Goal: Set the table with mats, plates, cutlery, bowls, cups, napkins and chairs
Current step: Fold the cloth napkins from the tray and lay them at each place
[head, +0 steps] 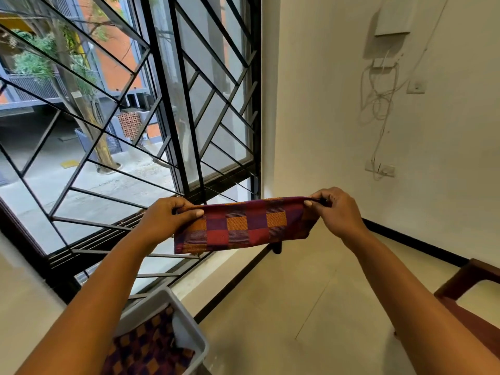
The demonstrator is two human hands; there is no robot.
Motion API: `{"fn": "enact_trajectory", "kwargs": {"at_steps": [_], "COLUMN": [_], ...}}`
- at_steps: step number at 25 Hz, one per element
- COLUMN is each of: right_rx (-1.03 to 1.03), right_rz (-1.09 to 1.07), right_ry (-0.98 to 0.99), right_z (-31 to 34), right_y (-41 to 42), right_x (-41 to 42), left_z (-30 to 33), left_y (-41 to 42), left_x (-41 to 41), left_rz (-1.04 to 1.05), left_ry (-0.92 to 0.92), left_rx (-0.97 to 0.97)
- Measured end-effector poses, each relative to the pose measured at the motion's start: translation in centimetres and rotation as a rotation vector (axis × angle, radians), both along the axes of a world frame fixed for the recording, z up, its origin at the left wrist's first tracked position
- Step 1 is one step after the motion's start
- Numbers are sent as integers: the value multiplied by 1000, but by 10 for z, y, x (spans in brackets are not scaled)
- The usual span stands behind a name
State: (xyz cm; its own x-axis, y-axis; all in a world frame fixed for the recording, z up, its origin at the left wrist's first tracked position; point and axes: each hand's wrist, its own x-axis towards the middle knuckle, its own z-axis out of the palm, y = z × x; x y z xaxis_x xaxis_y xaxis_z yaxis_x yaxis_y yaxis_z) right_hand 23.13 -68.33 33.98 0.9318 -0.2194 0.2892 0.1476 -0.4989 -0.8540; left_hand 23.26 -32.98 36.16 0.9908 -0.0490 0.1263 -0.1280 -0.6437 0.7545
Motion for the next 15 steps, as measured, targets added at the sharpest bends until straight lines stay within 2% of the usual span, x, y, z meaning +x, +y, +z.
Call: {"fn": "enact_trajectory", "kwargs": {"at_steps": [3,5,6,8,9,12,15], "right_rx": [193,205,118,-190,-285,-385,-411], "right_rz": [64,33,-16,-140,-138,118,275], "right_ry": [26,63,100,168,120,-118,-170], "right_z": [4,2,-2,-9,-11,-15,-22], "right_y": [4,1,-1,2,10,57,103], "right_x": [-7,-8,-7,-11,-17,-41,-51], "left_z": [-1,2,4,10,12,17,16], "left_y": [-7,-13,-18,-32,-40,-61,-73], "left_x": [-8,-12,-13,-15,-16,-20,-21], "left_rz": [16,-23,-43,-29,0,48,42], "left_ry": [156,208,217,217,217,232,224], "left_rx": [-489,-666,-695,-718,-743,-837,-766]}}
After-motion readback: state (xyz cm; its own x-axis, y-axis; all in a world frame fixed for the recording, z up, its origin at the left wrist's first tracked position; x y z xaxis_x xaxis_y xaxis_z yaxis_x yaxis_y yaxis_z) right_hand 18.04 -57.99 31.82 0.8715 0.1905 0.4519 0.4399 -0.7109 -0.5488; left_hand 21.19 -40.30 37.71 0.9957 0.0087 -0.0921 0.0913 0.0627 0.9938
